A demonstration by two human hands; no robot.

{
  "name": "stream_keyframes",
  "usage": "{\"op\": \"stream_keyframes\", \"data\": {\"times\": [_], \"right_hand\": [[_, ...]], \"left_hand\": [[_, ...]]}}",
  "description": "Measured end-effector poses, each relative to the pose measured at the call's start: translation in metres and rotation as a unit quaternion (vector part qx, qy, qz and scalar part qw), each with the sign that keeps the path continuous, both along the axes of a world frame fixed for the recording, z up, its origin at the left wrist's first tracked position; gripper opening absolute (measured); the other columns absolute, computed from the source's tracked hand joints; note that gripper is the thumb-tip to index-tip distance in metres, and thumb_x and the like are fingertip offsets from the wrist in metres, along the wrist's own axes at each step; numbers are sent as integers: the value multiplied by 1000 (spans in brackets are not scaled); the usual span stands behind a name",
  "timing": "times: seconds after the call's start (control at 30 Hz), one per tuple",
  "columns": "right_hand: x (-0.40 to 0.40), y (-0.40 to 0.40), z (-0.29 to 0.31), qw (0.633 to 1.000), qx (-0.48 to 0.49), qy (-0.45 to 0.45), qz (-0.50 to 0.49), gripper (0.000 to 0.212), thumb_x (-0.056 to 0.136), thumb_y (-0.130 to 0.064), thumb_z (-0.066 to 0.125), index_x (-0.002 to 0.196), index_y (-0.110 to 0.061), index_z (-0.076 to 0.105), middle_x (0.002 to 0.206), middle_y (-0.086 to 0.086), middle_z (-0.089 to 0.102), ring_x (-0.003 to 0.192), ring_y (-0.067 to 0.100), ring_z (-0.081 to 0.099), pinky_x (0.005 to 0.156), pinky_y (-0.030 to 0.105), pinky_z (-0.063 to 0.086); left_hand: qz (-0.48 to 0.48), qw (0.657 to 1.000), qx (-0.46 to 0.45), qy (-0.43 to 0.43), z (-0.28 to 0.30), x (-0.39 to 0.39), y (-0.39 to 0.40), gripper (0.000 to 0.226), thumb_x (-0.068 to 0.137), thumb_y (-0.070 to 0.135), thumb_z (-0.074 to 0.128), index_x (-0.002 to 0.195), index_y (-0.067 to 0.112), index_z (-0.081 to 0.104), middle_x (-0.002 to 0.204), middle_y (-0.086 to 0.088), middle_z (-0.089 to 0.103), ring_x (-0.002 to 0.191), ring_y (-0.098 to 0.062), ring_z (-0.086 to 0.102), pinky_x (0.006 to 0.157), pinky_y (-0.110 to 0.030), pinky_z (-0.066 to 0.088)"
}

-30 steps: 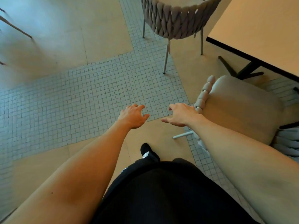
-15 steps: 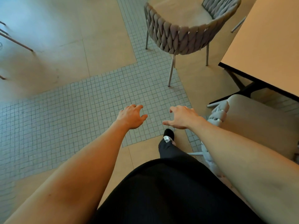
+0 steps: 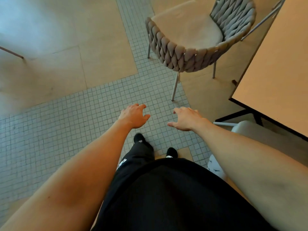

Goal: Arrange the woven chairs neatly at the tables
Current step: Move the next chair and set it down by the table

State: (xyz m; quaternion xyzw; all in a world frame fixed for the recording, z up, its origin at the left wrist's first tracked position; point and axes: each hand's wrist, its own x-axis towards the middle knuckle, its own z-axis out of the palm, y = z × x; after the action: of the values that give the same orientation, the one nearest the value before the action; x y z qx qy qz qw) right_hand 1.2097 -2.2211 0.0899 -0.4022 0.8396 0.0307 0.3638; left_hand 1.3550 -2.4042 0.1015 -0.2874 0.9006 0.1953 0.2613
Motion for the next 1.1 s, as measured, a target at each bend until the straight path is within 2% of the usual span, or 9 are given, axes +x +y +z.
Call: {"op": "stream_keyframes", "data": {"times": [0.23, 0.47, 0.6, 0.7, 0.9, 1.1], "right_hand": [[-63, -71, -11, 998, -35, 48, -34, 81, 88, -75, 56, 148, -22, 43, 149, 5, 49, 139, 29, 41, 112, 51, 36], [-128, -160, -3, 994, -23, 49, -93, 69, 89, -69, 59, 137, -22, 49, 139, 6, 55, 132, 30, 47, 107, 51, 39], [-156, -200, 3, 989, -34, 57, -131, 71, 90, -67, 60, 141, -20, 48, 142, 7, 54, 133, 31, 47, 108, 51, 40], [-177, -220, 7, 987, -40, 67, -141, 72, 90, -66, 61, 142, -19, 48, 143, 9, 55, 133, 33, 48, 108, 52, 41], [-222, -232, 1, 986, -28, 73, -149, 67, 88, -69, 60, 133, -21, 52, 134, 7, 59, 128, 31, 51, 105, 52, 41], [-273, -223, -23, 988, -15, 73, -137, 68, 90, -67, 60, 137, -20, 47, 136, 8, 60, 126, 33, 53, 105, 53, 41]], "left_hand": [[-40, 999, -14, 6, -12, -74, -78, 63, 97, 60, 44, 148, 23, 41, 147, -7, 48, 134, -29, 45, 108, -54, 38], [-104, 994, -20, 15, -10, -157, -169, 57, 99, 55, 43, 145, 21, 45, 142, -7, 52, 131, -29, 48, 107, -51, 38], [-133, 991, -12, 11, -6, -199, -208, 56, 100, 54, 44, 145, 21, 45, 142, -7, 52, 131, -29, 48, 105, -51, 39], [-151, 988, -9, 12, -3, -229, -225, 55, 100, 53, 44, 144, 21, 46, 143, -7, 51, 131, -29, 48, 105, -51, 39], [-184, 983, -3, 13, -9, -284, -237, 55, 99, 54, 45, 143, 21, 46, 142, -7, 51, 131, -29, 48, 105, -52, 39], [-207, 978, -14, 23, -32, -336, -232, 55, 97, 52, 51, 143, 21, 46, 143, -8, 49, 134, -30, 43, 106, -53, 39]]}}
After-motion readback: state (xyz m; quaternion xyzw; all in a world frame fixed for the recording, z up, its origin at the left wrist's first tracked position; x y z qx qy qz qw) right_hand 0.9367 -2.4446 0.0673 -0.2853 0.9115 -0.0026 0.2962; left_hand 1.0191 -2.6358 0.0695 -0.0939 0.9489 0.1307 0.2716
